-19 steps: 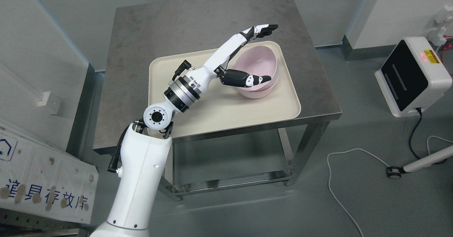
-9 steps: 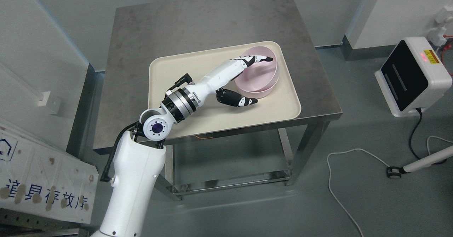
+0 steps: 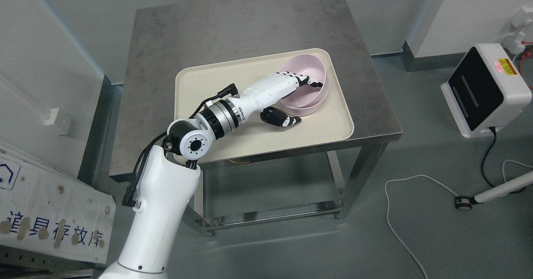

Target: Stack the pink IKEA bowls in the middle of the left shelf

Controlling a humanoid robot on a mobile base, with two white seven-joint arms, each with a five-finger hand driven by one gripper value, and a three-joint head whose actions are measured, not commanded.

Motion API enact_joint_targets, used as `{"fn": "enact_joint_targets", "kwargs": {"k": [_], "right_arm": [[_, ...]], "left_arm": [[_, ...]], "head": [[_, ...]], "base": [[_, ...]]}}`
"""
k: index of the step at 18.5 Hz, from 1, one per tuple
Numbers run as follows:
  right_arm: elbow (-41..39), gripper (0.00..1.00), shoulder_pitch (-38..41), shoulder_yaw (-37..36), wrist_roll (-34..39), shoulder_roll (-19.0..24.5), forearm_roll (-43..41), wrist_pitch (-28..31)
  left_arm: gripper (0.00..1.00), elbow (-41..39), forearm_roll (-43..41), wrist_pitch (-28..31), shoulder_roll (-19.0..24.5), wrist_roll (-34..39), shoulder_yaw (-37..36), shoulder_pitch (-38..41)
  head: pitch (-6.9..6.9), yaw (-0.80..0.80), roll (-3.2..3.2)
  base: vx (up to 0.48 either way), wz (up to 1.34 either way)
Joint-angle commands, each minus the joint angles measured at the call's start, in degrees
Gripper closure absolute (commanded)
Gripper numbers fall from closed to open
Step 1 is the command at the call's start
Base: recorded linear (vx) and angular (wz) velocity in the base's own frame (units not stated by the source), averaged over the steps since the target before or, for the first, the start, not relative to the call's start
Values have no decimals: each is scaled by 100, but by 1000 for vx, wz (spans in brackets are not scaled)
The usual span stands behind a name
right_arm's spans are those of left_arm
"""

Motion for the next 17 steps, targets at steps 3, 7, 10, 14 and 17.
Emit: {"fn": "enact_joint_targets", "kwargs": {"k": [3,7,10,14,17], "right_arm": [[1,0,0,-62,4,-100,44,3],[1,0,0,-62,4,-100,44,3],[1,0,0,-62,4,-100,44,3],[1,0,0,-62,4,-100,44,3],[1,0,0,-62,4,-100,44,3]], "left_arm": [[69,118,-241,-31,4,-62,59,-122],[90,118,-214,-57,-66,-62,243,-210],[97,118,-179,-197,-213,-80,586,-350],[96,91,40,-794,-213,-97,1157,-430],[96,21,163,-1268,-213,-106,1526,-333]], "head": [[0,0,0],[0,0,0],[0,0,0],[0,0,0],[0,0,0]], "base": [[0,0],[0,0],[0,0],[0,0],[0,0]]}}
